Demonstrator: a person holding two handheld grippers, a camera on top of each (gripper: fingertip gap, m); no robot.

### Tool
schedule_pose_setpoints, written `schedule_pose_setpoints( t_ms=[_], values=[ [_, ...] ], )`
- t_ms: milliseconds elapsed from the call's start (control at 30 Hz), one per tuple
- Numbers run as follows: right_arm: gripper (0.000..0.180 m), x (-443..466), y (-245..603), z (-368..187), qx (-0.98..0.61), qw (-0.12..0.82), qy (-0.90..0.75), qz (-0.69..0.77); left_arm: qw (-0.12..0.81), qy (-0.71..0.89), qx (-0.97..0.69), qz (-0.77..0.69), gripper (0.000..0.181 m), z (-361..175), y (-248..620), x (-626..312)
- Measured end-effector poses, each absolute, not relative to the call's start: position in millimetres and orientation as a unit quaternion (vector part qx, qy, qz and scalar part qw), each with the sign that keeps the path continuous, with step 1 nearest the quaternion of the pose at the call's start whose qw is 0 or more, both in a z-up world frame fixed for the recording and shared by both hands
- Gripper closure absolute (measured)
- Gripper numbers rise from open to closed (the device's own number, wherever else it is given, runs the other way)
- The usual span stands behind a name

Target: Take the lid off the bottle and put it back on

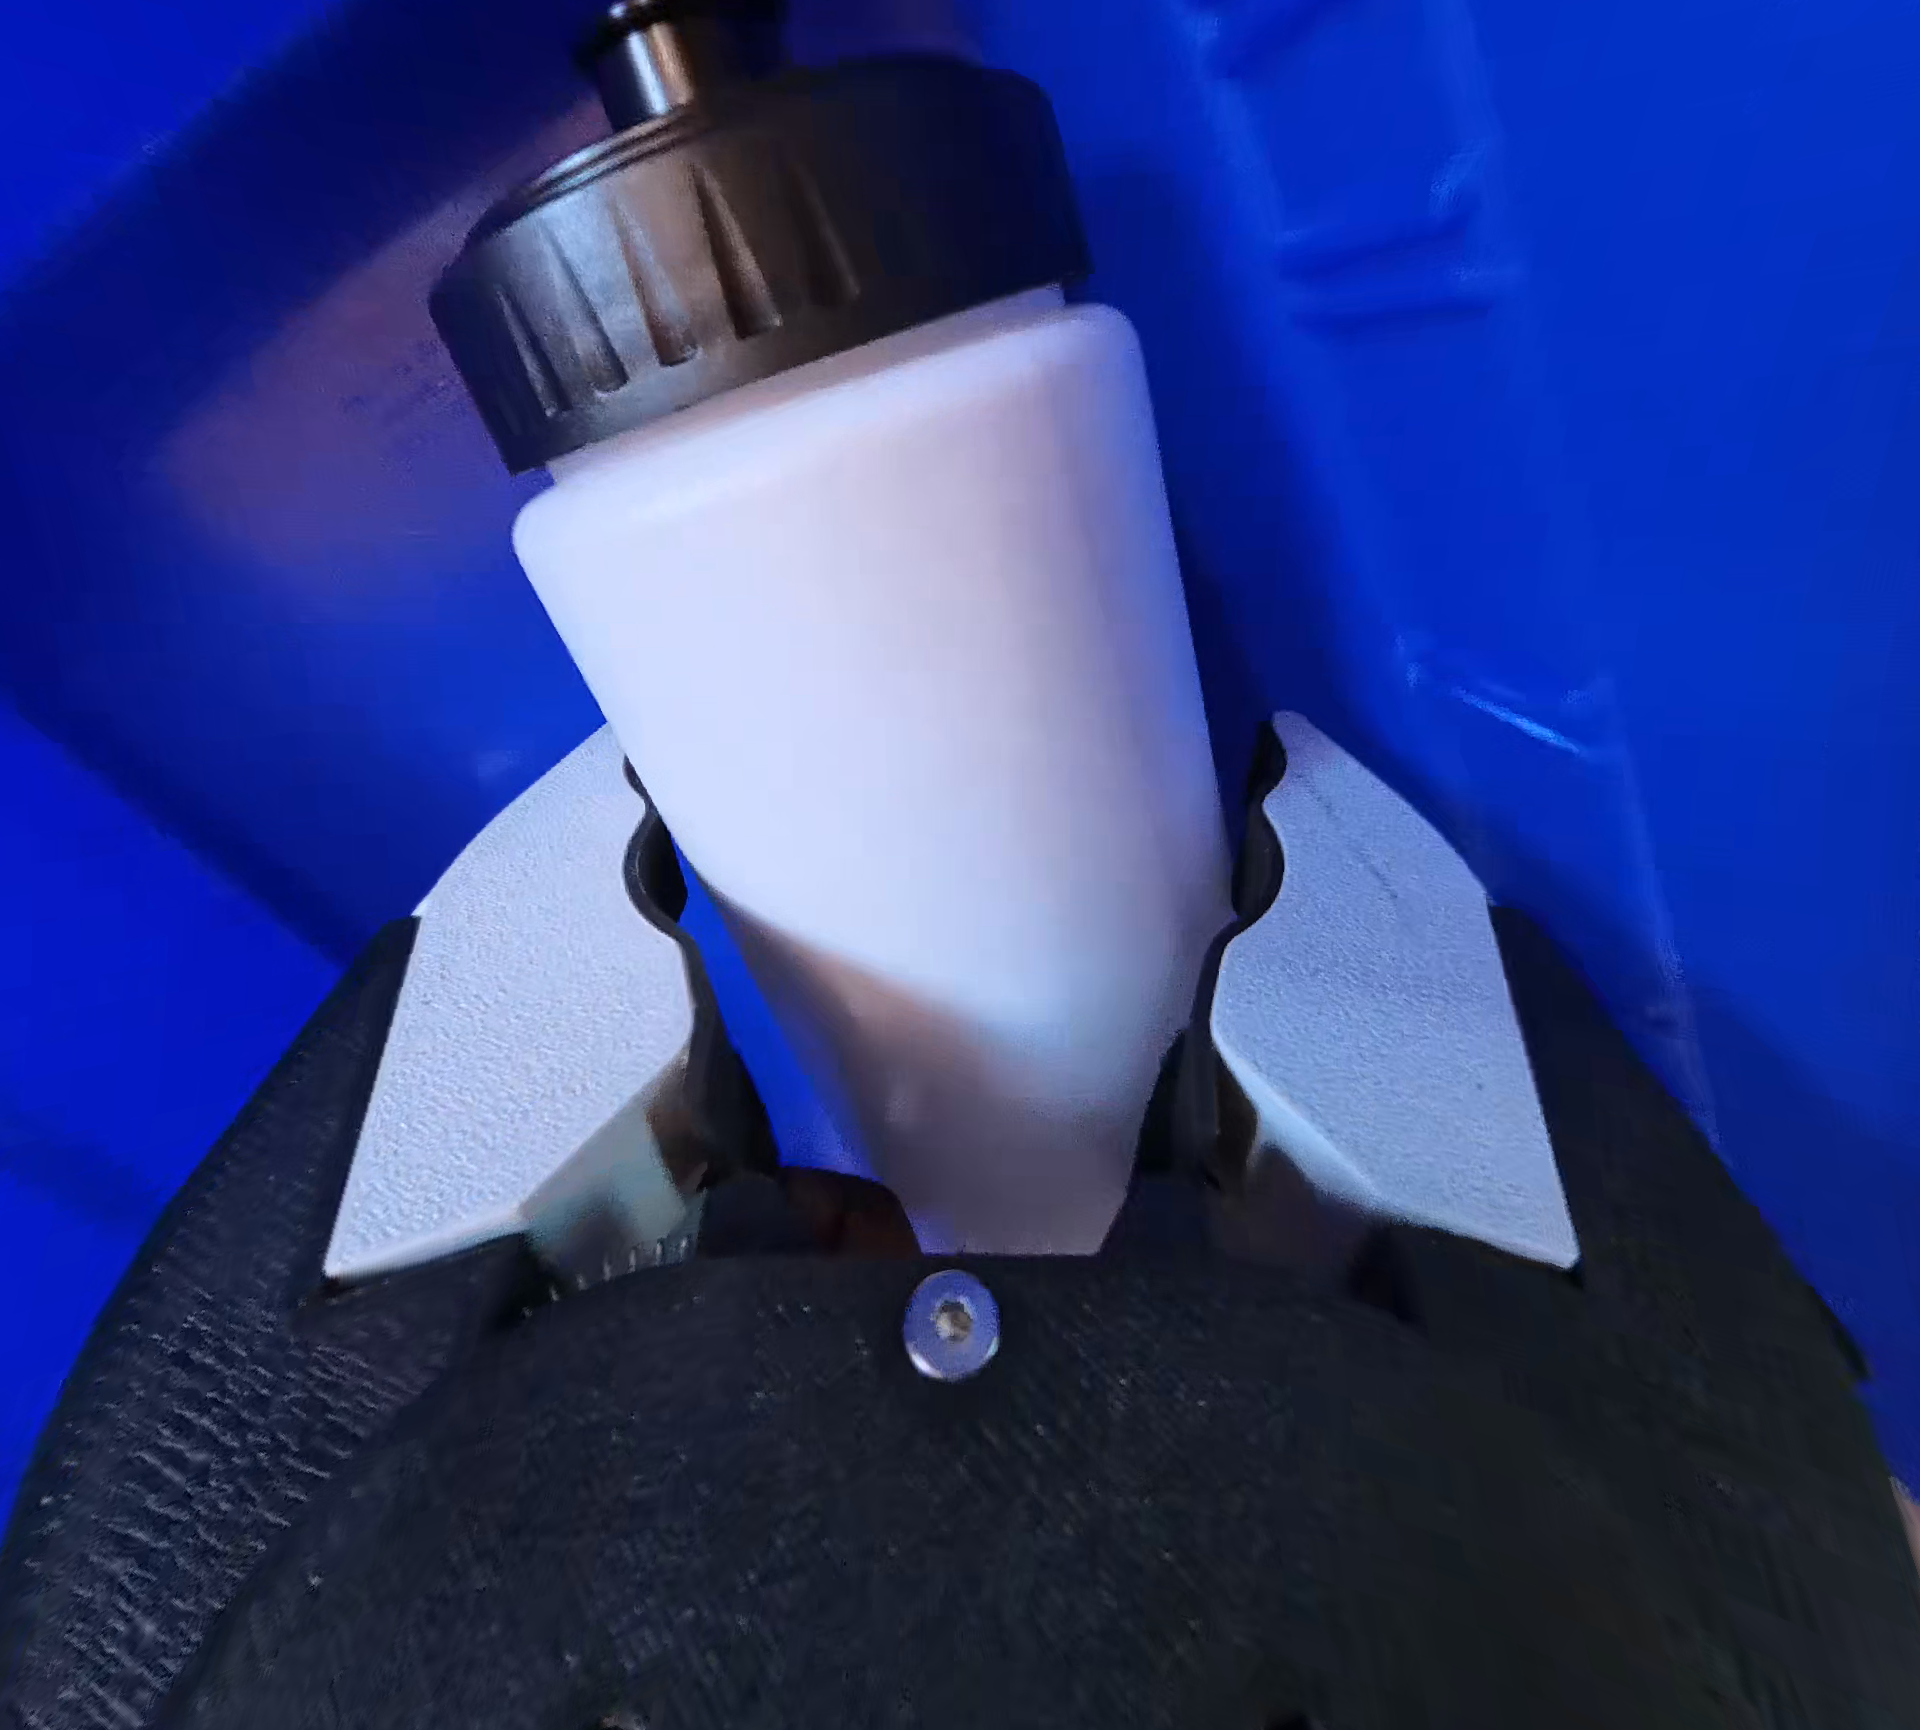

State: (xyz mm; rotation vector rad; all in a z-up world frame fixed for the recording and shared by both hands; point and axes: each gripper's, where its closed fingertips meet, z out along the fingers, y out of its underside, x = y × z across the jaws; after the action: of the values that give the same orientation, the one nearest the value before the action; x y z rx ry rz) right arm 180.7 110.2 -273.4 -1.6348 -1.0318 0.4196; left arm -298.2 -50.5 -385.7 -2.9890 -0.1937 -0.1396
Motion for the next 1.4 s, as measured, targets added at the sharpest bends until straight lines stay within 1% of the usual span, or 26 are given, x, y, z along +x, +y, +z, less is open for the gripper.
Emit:
schedule_pose_setpoints(
  t_ms=[67, 100, 133, 267, 367, 500, 667, 767, 833, 900, 1000, 1100, 1233, 1400],
  values=[
    [0.077, 181.4, 110.9, -273.5, -0.691, 0.551, -0.434, 0.177, 0.064, -0.027, -0.997, -0.024, 0.079, -384.5, -53.8, -298.7],
    [0.077, 181.6, 111.2, -273.7, -0.691, 0.55, -0.434, 0.177, 0.071, -0.012, -0.997, -0.01, 0.085, -381.8, -54.2, -299.6],
    [0.078, 181.8, 111.4, -274.0, -0.691, 0.549, -0.435, 0.177, 0.084, 0.001, -0.996, 0.005, 0.087, -377.4, -54.0, -302.0],
    [0.08, 178.7, 109.8, -271.4, -0.684, 0.554, -0.436, 0.187, 0.178, 0.015, -0.983, 0.036, 0.09, -346.1, -51.3, -310.7],
    [0.081, 171.1, 106.0, -270.8, -0.679, 0.552, -0.44, 0.201, 0.276, 0.022, -0.958, 0.068, 0.091, -306.1, -49.0, -316.4],
    [0.083, 158.2, 98.9, -269.2, -0.669, 0.549, -0.452, 0.217, 0.439, 0.031, -0.894, 0.087, 0.091, -235.9, -42.7, -298.2],
    [0.086, 143.8, 86.1, -259.8, -0.651, 0.551, -0.46, 0.247, 0.635, 0.069, -0.768, 0.049, 0.091, -145.4, -38.9, -217.3],
    [0.087, 138.1, 78.1, -251.0, -0.64, 0.555, -0.461, 0.264, 0.712, 0.099, -0.695, 0.004, 0.091, -116.9, -38.7, -154.9],
    [0.088, 135.8, 72.9, -245.3, -0.632, 0.559, -0.462, 0.272, 0.74, 0.112, -0.663, -0.028, 0.092, -115.6, -35.6, -117.0],
    [0.089, 134.7, 68.2, -239.8, -0.624, 0.564, -0.463, 0.279, 0.754, 0.124, -0.643, -0.05, 0.092, -125.6, -29.3, -84.0],
    [0.091, 133.2, 61.7, -230.7, -0.612, 0.57, -0.461, 0.298, 0.764, 0.136, -0.628, -0.056, 0.092, -152.9, -16.0, -45.9],
    [0.092, 132.3, 56.7, -225.4, -0.604, 0.57, -0.457, 0.318, 0.752, 0.143, -0.636, -0.095, 0.092, -187.0, -3.3, -11.2],
    [0.092, 132.6, 56.5, -226.8, -0.605, 0.568, -0.456, 0.323, 0.742, 0.161, -0.644, -0.093, 0.092, -223.1, 9.7, 12.2],
    [0.092, 128.0, 54.2, -226.3, -0.6, 0.561, -0.457, 0.341, 0.726, 0.176, -0.657, -0.102, 0.091, -248.7, 16.6, 22.8]
  ],
)
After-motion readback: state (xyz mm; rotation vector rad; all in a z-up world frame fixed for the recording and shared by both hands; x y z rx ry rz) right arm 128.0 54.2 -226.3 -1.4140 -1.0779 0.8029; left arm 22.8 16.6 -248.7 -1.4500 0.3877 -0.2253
